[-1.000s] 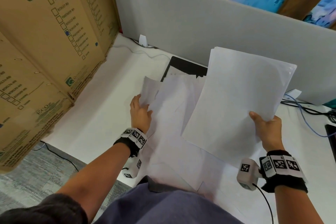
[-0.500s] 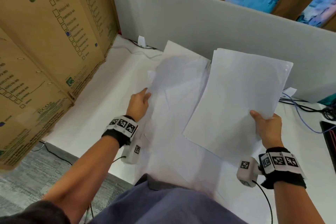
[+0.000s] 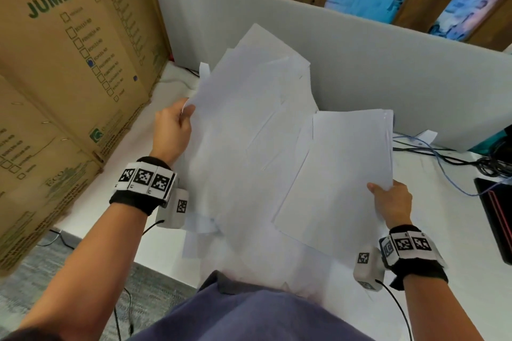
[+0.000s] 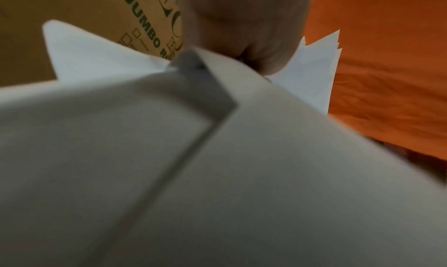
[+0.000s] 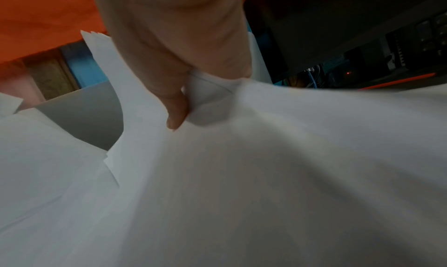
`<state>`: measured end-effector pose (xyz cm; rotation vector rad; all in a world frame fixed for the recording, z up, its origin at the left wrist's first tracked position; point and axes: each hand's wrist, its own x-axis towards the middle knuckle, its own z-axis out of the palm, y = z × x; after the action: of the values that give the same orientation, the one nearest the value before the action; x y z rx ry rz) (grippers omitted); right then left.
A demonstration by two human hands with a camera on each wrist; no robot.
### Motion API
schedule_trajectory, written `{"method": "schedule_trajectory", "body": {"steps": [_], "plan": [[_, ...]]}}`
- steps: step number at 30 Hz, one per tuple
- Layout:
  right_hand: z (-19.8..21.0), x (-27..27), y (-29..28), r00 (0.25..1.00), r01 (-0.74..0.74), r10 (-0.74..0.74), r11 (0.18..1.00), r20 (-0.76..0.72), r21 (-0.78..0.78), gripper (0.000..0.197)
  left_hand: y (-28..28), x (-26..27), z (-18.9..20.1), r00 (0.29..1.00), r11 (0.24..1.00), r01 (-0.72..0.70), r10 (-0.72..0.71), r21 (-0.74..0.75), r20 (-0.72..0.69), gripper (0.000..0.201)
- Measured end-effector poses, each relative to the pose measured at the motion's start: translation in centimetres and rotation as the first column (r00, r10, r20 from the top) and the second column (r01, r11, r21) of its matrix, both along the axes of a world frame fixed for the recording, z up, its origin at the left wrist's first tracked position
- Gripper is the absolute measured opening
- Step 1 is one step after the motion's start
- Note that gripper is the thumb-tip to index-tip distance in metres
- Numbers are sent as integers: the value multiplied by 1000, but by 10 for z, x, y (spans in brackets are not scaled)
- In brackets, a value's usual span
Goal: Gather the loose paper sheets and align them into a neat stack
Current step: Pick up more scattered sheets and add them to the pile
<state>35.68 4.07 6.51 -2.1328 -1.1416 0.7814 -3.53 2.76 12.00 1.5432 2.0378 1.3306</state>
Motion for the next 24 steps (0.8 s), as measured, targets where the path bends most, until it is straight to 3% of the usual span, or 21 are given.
{"method": "schedule_trajectory", "body": {"steps": [7, 11, 14, 17, 24], "plan": [[14, -3, 11, 1000, -15, 16, 999, -1, 45, 38, 6, 8, -14, 997, 996, -3, 9, -87, 74, 27], [22, -7, 18, 1000, -18, 18, 997, 4, 78, 38, 11, 12, -5, 998, 996, 63, -61, -63, 30, 25], [23, -7, 15, 1000, -20, 20, 998, 16, 59, 38, 15, 12, 6, 998, 996, 64, -64, -56, -7, 38], [22, -6, 18, 1000, -1, 1, 999, 3, 54, 39, 27, 16, 24, 995, 997, 75, -76, -27, -57, 34], [20, -6, 16, 1000, -19, 18, 999, 4, 40, 37, 29, 24, -4, 990, 992, 83, -93, -96, -110, 24]]}}
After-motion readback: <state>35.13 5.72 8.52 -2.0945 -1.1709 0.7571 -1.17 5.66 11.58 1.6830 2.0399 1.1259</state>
